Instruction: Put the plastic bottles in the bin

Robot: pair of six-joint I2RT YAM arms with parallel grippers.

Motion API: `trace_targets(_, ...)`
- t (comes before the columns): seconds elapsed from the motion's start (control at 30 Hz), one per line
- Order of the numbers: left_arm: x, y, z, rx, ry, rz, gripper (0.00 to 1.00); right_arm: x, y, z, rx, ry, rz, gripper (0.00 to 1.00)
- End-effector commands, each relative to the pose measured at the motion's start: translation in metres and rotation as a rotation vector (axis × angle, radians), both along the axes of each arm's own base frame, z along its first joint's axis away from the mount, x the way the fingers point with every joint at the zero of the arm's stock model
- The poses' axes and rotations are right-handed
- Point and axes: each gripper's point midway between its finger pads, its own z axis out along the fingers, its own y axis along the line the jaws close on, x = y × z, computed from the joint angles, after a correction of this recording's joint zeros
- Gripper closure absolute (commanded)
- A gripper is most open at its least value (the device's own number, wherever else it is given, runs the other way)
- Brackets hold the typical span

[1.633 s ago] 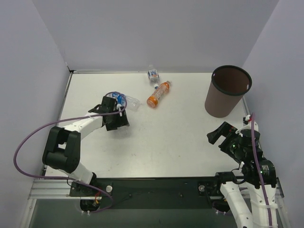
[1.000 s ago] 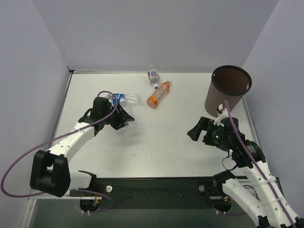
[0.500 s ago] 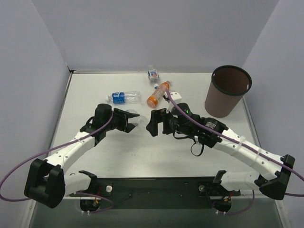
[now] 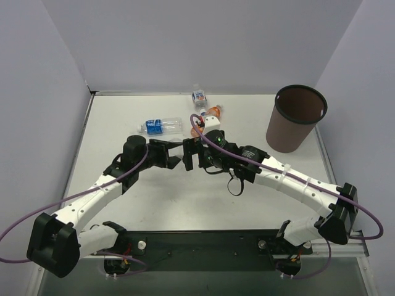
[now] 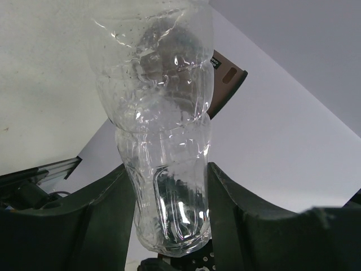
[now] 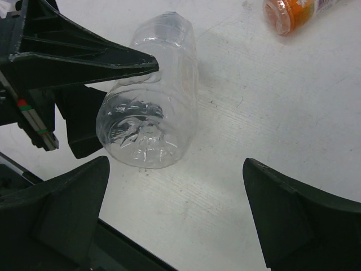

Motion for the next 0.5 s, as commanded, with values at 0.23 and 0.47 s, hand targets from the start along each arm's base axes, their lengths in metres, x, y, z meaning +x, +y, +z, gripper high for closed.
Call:
trace_targets(0.23, -0.011, -0.014, 0.029, -0.082, -0.058, 0.002, 0.49, 0.011, 0.022, 0.020, 0.087, -0.040, 0.050, 0.00)
trace_targets(0.47, -0.022, -0.023, 0.031, -0.090, -0.058, -0.017, 0.48, 0.014, 0.017, 0.020, 0.079, -0.043, 0.026, 0.39)
